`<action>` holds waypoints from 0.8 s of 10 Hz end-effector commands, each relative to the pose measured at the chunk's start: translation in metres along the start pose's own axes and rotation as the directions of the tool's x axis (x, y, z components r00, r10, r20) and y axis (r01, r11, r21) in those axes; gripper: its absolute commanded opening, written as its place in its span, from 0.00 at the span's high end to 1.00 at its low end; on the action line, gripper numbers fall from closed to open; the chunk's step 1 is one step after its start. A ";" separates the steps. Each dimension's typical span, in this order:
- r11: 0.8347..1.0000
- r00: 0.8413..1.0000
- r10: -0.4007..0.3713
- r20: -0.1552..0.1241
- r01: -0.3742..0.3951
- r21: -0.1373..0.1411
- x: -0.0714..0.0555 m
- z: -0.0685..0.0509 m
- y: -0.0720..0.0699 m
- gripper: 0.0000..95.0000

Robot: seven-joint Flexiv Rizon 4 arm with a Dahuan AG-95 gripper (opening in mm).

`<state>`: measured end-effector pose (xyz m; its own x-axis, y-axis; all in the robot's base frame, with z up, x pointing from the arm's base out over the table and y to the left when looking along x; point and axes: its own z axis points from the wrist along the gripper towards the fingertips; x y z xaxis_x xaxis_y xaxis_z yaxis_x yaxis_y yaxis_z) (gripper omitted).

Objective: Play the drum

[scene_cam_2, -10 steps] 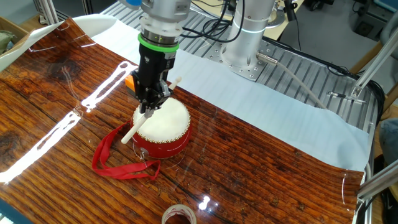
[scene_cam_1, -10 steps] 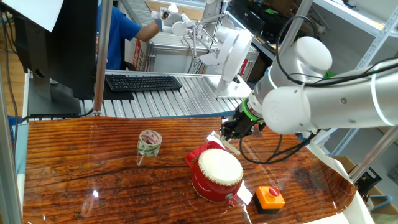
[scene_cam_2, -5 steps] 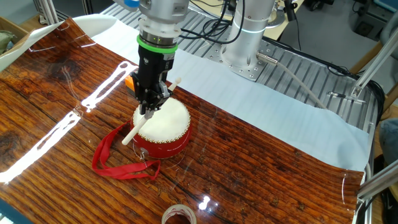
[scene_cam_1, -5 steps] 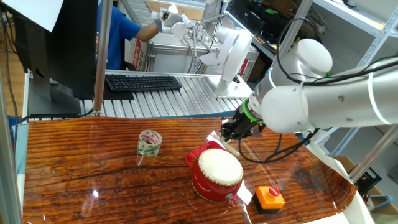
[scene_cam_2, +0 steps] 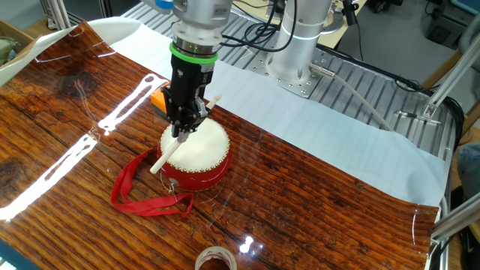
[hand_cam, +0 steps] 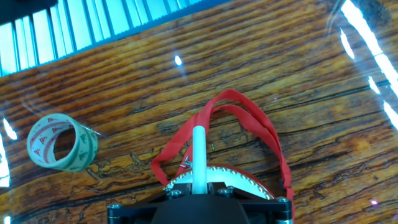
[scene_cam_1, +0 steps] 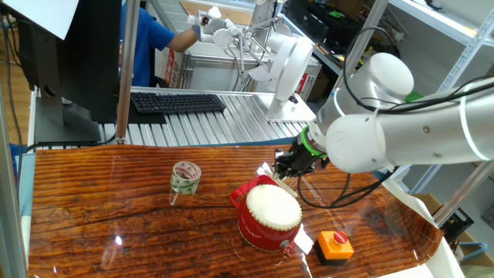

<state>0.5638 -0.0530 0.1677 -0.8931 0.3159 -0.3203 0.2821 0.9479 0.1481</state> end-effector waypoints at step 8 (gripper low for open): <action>1.000 1.000 0.003 0.029 -0.002 -0.004 0.011 0.004 -0.002 1.00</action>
<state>0.5554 -0.0509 0.1606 -0.8811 0.3172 -0.3509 0.2788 0.9475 0.1565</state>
